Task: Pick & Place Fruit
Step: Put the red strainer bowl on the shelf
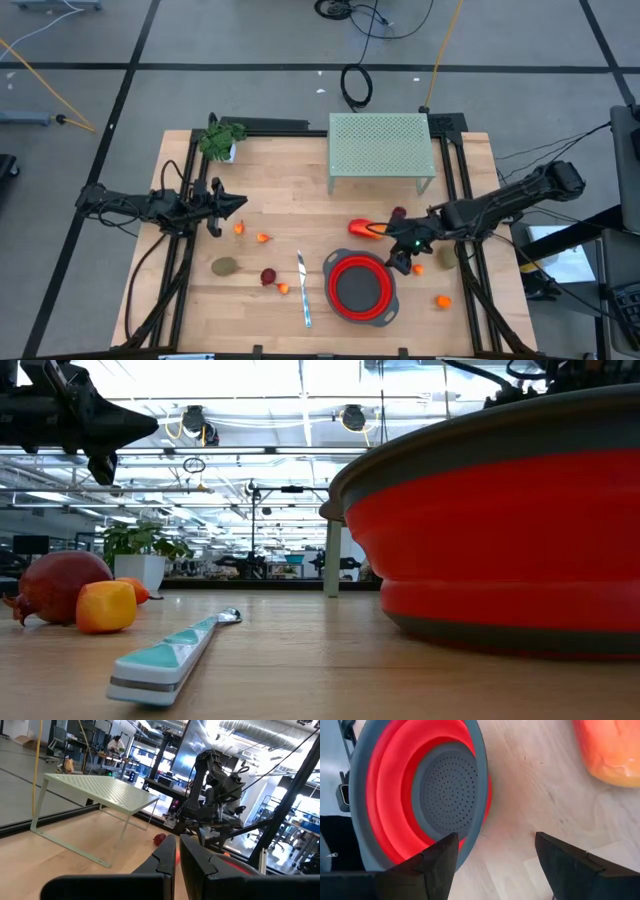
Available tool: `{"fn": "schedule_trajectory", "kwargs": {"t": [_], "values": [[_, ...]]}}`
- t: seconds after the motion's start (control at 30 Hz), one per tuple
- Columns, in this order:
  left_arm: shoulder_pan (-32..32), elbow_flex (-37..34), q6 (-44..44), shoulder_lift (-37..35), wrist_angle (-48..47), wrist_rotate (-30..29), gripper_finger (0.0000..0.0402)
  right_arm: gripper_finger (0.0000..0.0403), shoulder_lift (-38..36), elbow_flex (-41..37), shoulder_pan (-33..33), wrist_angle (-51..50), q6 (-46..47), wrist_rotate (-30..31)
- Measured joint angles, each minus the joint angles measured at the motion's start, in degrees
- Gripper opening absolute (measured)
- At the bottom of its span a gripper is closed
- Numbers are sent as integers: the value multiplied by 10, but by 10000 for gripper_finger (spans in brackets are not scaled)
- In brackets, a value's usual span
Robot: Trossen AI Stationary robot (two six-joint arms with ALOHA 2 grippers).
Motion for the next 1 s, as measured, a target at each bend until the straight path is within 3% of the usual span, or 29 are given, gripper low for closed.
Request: {"fn": "schedule_trajectory", "kwargs": {"t": [0.47, 1.0], "values": [[0, 0, 1, 0, 0, 0, 24, 256, 9, 0, 0, 5, 45, -1], [0, 0, 1, 0, -1, 0, 24, 256, 94, 0, 4, 57, 58, -17]]}}
